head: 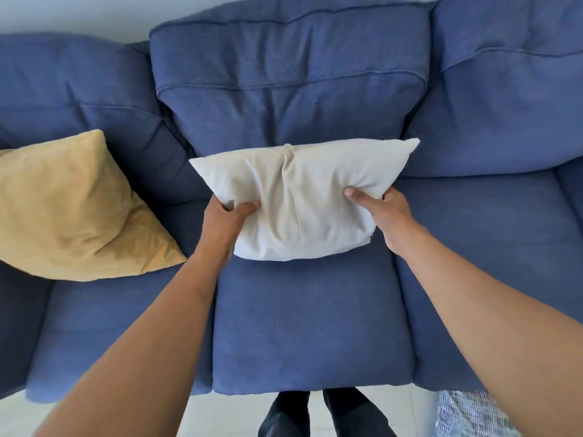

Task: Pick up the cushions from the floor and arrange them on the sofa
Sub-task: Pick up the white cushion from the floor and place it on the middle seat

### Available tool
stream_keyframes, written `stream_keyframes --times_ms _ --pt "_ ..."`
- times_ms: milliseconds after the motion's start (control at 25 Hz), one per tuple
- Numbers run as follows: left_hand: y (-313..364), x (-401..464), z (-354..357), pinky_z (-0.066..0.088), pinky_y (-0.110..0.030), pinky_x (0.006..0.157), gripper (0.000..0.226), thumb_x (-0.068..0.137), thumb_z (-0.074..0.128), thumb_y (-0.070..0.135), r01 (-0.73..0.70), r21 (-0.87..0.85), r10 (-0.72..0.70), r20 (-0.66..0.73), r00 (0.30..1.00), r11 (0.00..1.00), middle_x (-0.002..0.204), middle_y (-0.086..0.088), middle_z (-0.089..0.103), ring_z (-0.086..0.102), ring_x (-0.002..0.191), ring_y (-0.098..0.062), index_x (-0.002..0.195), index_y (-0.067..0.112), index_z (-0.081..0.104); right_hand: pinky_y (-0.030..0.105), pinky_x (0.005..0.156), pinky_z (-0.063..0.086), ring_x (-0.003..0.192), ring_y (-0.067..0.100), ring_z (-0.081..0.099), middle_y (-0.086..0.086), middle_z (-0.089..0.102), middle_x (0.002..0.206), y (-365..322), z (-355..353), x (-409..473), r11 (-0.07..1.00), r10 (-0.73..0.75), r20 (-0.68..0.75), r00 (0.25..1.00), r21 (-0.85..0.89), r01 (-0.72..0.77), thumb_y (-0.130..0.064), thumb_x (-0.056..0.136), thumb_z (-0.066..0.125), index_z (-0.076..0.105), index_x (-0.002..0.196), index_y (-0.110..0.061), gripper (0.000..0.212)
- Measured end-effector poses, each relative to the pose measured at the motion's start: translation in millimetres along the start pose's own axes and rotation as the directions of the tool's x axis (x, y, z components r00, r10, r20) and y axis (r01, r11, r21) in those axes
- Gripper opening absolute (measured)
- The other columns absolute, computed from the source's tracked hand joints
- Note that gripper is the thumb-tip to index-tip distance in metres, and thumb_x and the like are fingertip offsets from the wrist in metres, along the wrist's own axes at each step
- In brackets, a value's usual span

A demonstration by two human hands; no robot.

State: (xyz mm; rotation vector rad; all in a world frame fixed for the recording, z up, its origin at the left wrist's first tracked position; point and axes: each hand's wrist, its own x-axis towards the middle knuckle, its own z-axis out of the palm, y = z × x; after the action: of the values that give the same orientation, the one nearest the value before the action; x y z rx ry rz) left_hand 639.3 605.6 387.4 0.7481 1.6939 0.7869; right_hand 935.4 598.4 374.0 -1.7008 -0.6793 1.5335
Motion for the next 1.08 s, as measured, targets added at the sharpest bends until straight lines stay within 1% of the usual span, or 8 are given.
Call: stream_keyframes --times_ms 240,360,480,560,600,800,960,1080 --pt "-9 52 3 0.048 -0.025 0.074 0.053 0.093 0.077 0.012 0.187 0.15 -0.196 0.051 0.979 0.971 0.119 0.009 0.071 0.068 0.104 -0.009 0.143 0.016 0.058 0.018 0.064 0.041 0.088 -0.005 0.058 -0.02 0.063 0.104 7 1 47 0.98 0.14 0.103 0.985 -0.155 -0.123 -0.018 0.09 0.08 0.056 0.141 -0.021 0.057" --pt "16 76 -7 0.058 -0.035 0.083 0.051 0.089 0.075 0.02 0.126 0.035 -0.123 -0.061 0.99 0.991 0.131 -0.005 0.076 0.072 0.121 -0.027 0.139 0.014 0.063 0.022 0.068 0.045 0.098 0.001 0.063 -0.014 0.067 0.108 -20 -4 66 0.994 0.031 -0.048 0.998 -0.106 -0.036 -0.026 0.088 0.082 0.06 0.135 -0.018 0.052" --pt "50 96 -10 0.06 -0.037 0.091 0.045 0.09 0.074 0.032 0.062 -0.102 -0.077 -0.146 0.986 0.993 0.12 0.003 0.077 0.074 0.109 -0.017 0.132 0.018 0.064 0.028 0.076 0.053 0.097 0.007 0.069 -0.008 0.075 0.113 -49 -4 83 0.999 -0.024 -0.121 0.992 -0.028 0.021 -0.035 0.087 0.081 0.066 0.124 -0.018 0.043" --pt "60 101 -7 0.06 -0.034 0.085 0.009 0.098 0.07 0.027 0.01 -0.021 -0.013 -0.145 0.989 1.0 0.099 0.006 0.074 0.07 0.09 -0.012 0.1 0.019 0.069 0.03 0.071 0.054 0.085 0.012 0.068 -0.004 0.074 0.1 -57 -3 92 0.995 -0.071 -0.112 0.991 -0.081 0.062 -0.03 0.09 0.078 0.069 0.103 -0.016 0.021" --pt "60 101 -6 0.058 -0.033 0.081 0.014 0.098 0.069 0.027 -0.034 0.053 0.043 -0.18 0.983 0.998 0.091 0.004 0.071 0.067 0.083 -0.013 0.089 0.016 0.068 0.031 0.067 0.051 0.079 0.015 0.063 0.0 0.069 0.09 -57 -4 96 0.986 -0.119 -0.131 0.984 -0.133 0.102 -0.026 0.092 0.076 0.068 0.093 -0.011 0.017" --pt "51 93 -13 0.053 -0.032 0.071 0.016 0.095 0.069 0.034 -0.129 0.178 0.18 -0.308 0.934 0.976 0.087 -0.001 0.065 0.058 0.08 -0.014 0.091 0.018 0.072 0.029 0.058 0.041 0.065 0.014 0.046 0.0 0.052 0.07 -54 -14 97 0.945 -0.263 -0.248 0.932 -0.26 0.197 -0.028 0.094 0.071 0.063 0.072 -0.012 0.029" --pt "54 86 -15 0.054 -0.018 0.066 0.016 0.099 0.068 0.032 -0.127 0.102 0.153 -0.325 0.933 0.987 0.09 0.007 0.068 0.063 0.077 -0.007 0.103 0.017 0.068 0.035 0.076 0.053 0.08 0.013 0.059 -0.003 0.066 0.091 -54 -12 93 0.968 -0.183 -0.241 0.953 -0.212 0.132 -0.037 0.092 0.073 0.073 0.116 -0.009 0.037" --pt "49 58 -14 0.038 -0.025 0.059 0.023 0.096 0.062 0.031 -0.105 0.246 0.194 -0.372 0.908 0.964 0.067 0.006 0.046 0.04 0.057 -0.011 0.087 0.011 0.055 0.038 0.099 0.053 0.104 0.016 0.066 -0.005 0.071 0.113 -48 -19 66 0.942 -0.135 -0.299 0.945 -0.334 0.029 -0.051 0.09 0.069 0.061 0.141 -0.015 0.063"
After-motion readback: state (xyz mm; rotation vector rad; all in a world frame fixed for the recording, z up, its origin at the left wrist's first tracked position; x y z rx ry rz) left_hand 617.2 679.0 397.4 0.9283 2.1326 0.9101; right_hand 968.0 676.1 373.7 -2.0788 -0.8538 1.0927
